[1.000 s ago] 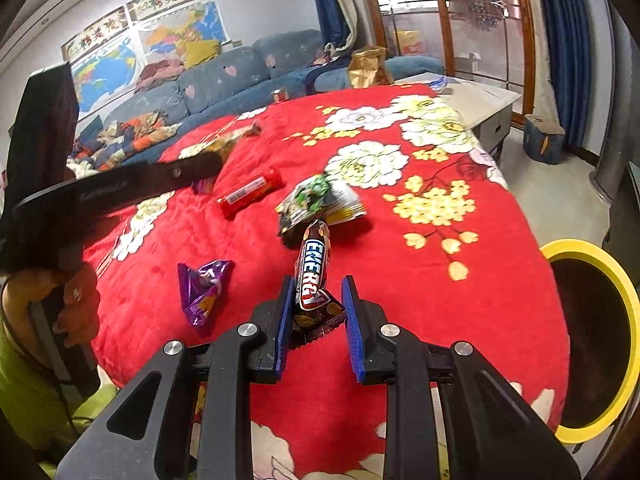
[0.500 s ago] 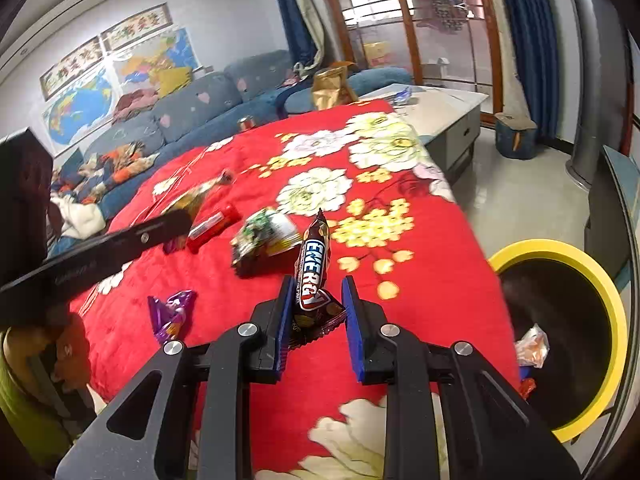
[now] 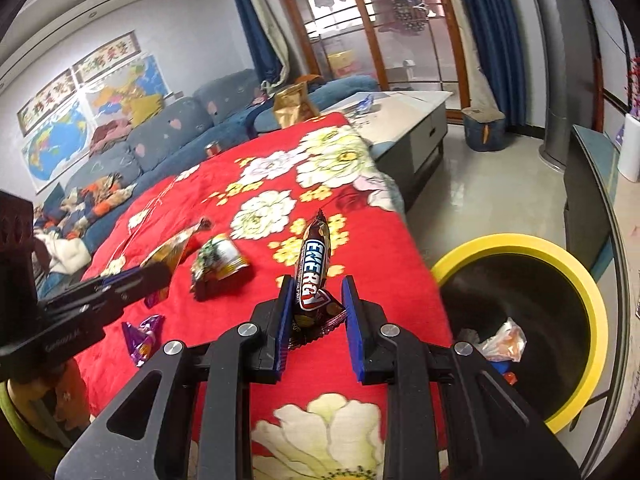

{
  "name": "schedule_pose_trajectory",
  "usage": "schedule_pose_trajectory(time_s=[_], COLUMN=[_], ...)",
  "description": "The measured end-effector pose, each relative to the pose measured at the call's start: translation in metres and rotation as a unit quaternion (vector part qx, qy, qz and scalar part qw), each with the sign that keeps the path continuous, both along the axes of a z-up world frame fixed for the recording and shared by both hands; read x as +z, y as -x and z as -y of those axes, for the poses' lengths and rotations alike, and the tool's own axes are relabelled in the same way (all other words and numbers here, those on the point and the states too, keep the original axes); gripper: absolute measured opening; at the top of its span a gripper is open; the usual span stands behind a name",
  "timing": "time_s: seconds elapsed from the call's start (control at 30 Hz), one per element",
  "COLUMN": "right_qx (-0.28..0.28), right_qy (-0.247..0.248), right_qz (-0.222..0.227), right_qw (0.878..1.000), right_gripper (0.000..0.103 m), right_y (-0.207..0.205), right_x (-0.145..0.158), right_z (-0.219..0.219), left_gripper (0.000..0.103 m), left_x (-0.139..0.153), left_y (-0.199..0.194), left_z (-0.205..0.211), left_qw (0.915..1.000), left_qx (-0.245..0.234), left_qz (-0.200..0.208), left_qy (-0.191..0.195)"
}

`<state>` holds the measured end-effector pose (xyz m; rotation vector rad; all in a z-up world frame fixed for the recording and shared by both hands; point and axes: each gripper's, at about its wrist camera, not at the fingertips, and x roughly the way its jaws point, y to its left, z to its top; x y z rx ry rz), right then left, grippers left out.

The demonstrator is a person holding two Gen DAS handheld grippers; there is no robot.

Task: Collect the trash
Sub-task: 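Carry the snack wrapper and Snickers bar over the bin and open both tools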

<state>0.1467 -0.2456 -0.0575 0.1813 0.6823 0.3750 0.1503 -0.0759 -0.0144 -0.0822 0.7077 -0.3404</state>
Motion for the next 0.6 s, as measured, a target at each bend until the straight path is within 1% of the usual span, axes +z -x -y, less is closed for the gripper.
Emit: schedule_pose_trajectory(time_s=[0.4, 0.6], right_qx=[-0.05, -0.075], right_qy=[-0.022, -0.027], right_qz=[0.001, 0.001], right_qw=[0.999, 0.997], right_gripper=[0.023, 0.023], right_y=[-0.007, -0.009], right_x=[0.0, -0.003], right_z=[0.043, 0.064], left_gripper=[0.015, 0.015], left_x=[0.002, -0.001], left_y=[-0.004, -0.002], left_z=[0.045, 0.068], left_qw=[0.9988, 0.9971], left_qx=[-0.046, -0.072], left_qz=[0.006, 0.005], left_qy=[-0.017, -0.023])
